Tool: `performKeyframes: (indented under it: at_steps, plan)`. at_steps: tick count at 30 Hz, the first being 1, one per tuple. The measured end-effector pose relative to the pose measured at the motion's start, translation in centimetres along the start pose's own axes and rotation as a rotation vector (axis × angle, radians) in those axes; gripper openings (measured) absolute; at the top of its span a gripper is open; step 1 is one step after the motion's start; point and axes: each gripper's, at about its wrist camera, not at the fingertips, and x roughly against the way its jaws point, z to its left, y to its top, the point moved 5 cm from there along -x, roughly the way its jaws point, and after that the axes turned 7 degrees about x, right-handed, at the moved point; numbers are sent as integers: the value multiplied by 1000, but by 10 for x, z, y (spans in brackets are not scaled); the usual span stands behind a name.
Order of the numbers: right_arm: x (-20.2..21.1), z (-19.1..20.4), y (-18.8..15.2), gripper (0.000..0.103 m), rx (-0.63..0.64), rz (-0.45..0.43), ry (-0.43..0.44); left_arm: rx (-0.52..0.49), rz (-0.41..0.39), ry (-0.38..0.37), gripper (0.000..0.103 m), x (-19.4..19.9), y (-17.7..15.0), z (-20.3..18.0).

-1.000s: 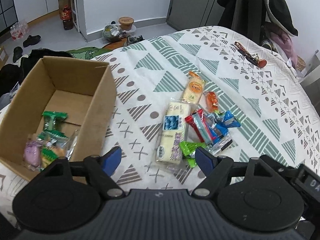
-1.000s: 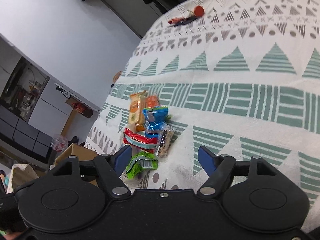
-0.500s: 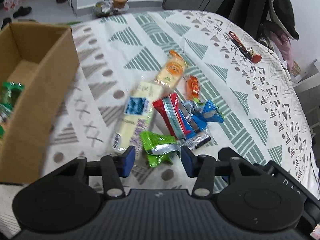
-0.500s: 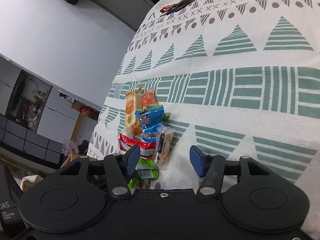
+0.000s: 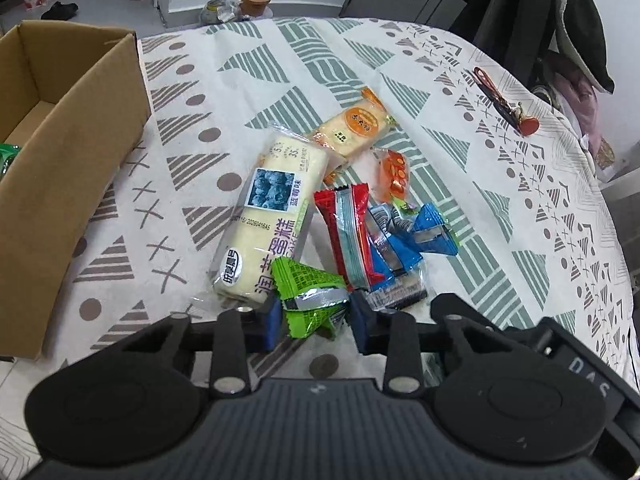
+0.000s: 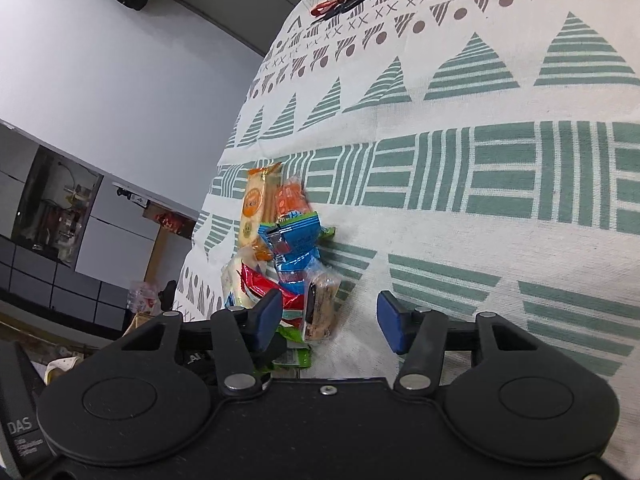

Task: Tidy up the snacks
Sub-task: 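Grasp green-silver candy with left tool while right tool grasps small snack bag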

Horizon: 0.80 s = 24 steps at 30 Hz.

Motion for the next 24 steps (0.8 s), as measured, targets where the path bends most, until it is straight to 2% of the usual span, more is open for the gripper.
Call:
performKeyframes:
  at_steps: [3, 11, 14, 16, 19, 24]
  plan:
    - [-6, 4, 2, 53, 11, 3, 2, -1, -14, -7, 25, 4, 2, 0]
    - [-27, 8, 3, 47, 19, 34, -17, 0, -55, -26, 24, 20, 8, 3]
    - [-34, 10, 3, 40, 22, 43, -26, 5, -73, -27, 24, 25, 12, 6]
    - [-39, 11, 2, 22, 31, 55, -45, 5, -84, -31, 24, 29, 14, 8]
    - [-39, 12, -1, 16, 45, 70, -51, 10, -106, -39, 24, 34, 17, 12]
    - [-27, 19, -2, 13, 69, 45, -41, 26, -126, -48, 24, 42, 18, 20]
